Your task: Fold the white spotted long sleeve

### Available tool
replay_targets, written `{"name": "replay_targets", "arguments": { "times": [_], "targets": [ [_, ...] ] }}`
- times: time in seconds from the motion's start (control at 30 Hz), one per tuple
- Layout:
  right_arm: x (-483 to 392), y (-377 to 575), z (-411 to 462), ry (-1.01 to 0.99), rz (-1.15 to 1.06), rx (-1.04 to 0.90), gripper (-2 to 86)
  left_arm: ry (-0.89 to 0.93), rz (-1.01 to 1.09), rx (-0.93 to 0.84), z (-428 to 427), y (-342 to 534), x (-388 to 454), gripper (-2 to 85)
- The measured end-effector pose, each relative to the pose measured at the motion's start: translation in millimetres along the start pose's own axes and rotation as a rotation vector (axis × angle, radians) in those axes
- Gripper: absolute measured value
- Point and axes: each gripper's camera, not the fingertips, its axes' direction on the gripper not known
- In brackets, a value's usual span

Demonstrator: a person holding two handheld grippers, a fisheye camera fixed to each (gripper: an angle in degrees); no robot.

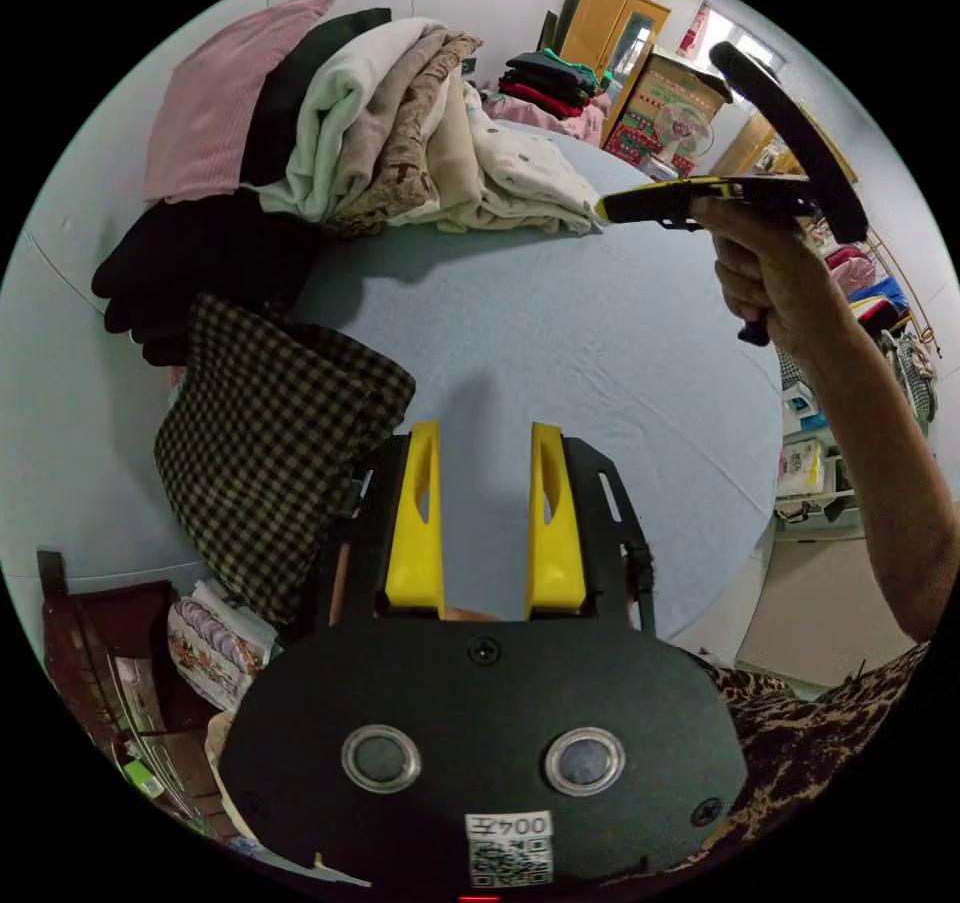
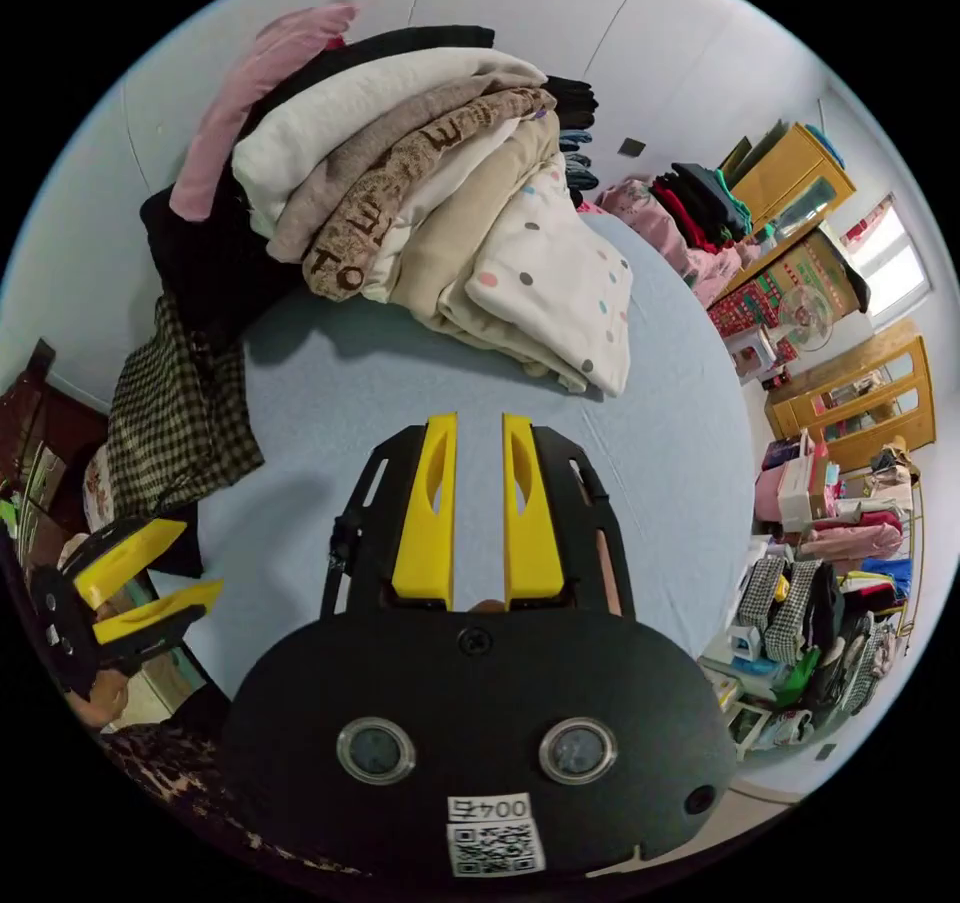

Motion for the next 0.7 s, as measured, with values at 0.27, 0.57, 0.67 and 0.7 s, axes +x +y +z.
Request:
{"name": "replay_targets", "arguments": {
  "times": [0.27,0.57,0.67,0.7],
  "targets": [
    [35,-65,46,-0.087,0.139,0.02,12.2,0.024,-0.032,0.005,9,16,-37,12.1],
    [35,-125,108,0.05,0.014,-0.112,11.2,0.046,0.042,0.002,22,29,-52,13.7],
    [47,-126,115,-0.003,-0.009,-0.13,8.5,0.061,0.064,0.005,27,32,-55,14.6],
    [51,-123,112,-0.009,-0.033,-0.122,6.4,0.068,0.078,0.013,28,32,-54,14.7]
  ]
}}
